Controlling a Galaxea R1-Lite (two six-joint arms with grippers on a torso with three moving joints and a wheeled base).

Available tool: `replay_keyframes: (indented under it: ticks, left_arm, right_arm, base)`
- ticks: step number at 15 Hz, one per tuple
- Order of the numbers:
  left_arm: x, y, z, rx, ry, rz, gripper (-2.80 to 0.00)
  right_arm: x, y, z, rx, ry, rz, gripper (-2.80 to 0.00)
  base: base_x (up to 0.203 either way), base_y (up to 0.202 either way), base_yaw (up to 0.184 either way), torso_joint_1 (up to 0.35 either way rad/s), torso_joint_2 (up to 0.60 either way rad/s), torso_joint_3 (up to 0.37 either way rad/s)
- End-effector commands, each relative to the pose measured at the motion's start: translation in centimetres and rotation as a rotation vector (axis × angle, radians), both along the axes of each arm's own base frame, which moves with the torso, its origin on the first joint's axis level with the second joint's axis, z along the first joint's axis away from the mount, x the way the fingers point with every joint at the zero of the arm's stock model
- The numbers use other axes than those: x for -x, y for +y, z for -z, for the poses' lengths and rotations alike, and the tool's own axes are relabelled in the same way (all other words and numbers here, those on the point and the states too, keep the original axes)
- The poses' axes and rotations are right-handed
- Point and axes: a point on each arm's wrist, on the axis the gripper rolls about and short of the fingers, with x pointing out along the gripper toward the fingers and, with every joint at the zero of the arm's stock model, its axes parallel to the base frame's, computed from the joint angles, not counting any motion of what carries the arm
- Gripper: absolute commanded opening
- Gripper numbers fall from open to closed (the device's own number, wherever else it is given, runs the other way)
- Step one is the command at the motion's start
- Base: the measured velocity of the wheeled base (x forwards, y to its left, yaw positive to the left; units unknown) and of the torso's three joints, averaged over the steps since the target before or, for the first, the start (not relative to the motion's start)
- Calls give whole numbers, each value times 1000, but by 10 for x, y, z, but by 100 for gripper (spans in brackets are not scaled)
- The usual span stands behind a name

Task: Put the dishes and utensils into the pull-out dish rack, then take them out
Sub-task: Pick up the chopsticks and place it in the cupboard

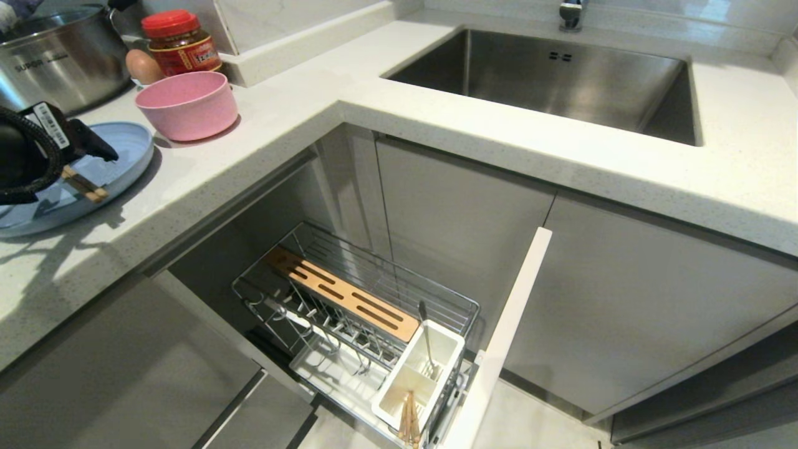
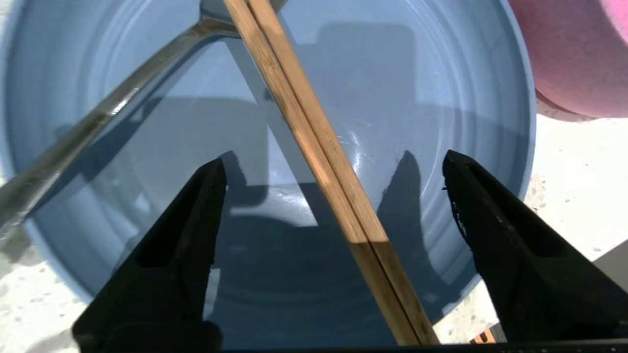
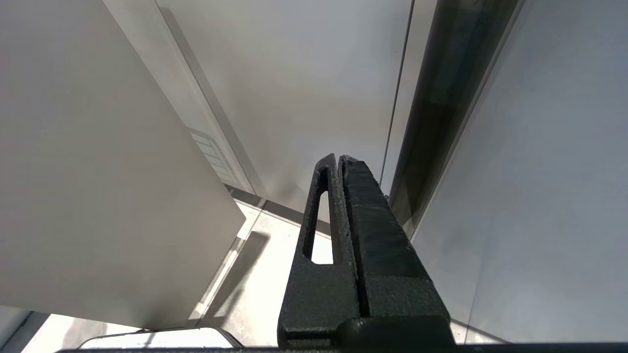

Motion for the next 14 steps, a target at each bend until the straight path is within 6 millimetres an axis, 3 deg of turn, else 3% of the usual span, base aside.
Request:
replay_keyframes:
  ticks: [1, 8, 9, 14]
  left_arm:
    - [-3, 0, 2, 2, 10, -1, 0]
    - [-6, -3, 5, 5, 23, 7, 0]
    - [-6, -3, 5, 4, 22, 12, -280]
    - [-6, -4, 5, 5, 22, 14, -280]
  right_arm:
    - [0, 0, 0, 0, -4, 0, -280]
    - [0, 0, 0, 0, -4, 0, -280]
    - [0, 0, 0, 0, -4, 0, -280]
    - [0, 0, 0, 0, -3, 0, -280]
  base:
    - [0, 0, 0, 0, 0, 0]
    - [0, 0, 0, 0, 0, 0]
    - [0, 0, 0, 0, 0, 0]
    - [0, 0, 0, 0, 0, 0]
